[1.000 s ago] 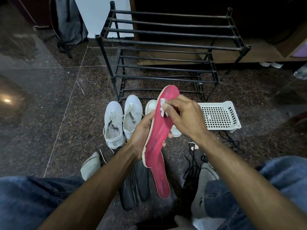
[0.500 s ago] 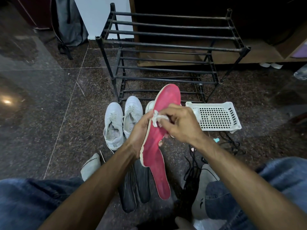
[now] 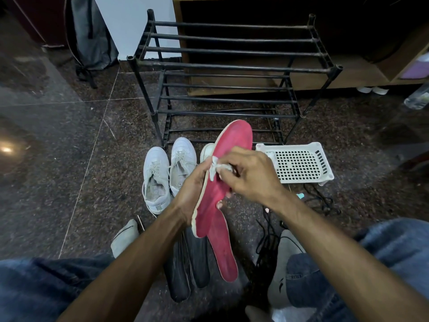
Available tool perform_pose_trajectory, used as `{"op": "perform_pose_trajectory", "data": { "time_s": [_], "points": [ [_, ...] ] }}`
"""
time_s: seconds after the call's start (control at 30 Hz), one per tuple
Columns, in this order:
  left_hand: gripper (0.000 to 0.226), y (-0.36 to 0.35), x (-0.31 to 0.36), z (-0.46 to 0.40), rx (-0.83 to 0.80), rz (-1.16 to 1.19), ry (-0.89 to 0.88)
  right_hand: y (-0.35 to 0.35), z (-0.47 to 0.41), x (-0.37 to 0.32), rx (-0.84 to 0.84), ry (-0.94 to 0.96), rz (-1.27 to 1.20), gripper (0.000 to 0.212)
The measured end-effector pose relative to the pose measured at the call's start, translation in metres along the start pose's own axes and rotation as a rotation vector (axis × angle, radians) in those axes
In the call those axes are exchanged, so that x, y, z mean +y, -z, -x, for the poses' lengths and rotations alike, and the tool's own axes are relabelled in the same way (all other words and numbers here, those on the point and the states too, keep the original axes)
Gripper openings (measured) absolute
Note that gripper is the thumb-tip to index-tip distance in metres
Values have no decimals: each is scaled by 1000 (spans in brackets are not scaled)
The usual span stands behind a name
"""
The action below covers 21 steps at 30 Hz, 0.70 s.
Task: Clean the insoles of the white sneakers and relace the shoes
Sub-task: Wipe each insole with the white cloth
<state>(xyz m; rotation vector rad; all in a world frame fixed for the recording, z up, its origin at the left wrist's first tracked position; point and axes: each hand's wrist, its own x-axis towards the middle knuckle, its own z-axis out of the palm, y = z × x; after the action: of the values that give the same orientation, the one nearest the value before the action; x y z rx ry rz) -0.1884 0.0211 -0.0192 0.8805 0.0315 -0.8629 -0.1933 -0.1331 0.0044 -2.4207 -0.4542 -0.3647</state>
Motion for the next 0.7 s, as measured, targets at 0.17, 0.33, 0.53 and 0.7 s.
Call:
{"op": "perform_pose_trajectory", "data": {
  "time_s": [0.17, 0.33, 0.53, 0.7],
  "points": [
    [60, 0, -5, 0, 11, -100, 7, 17, -16, 21, 207, -242, 207, 16],
    [48, 0, 2, 0, 41, 17, -22, -3, 3, -5, 38, -51, 61, 17],
    [50, -2, 5, 3, 37, -1, -13, 3, -7, 0, 130, -49, 194, 24],
    [52, -3, -6, -1, 23, -12, 22, 10, -9, 12, 227, -169, 154, 24]
  ]
}}
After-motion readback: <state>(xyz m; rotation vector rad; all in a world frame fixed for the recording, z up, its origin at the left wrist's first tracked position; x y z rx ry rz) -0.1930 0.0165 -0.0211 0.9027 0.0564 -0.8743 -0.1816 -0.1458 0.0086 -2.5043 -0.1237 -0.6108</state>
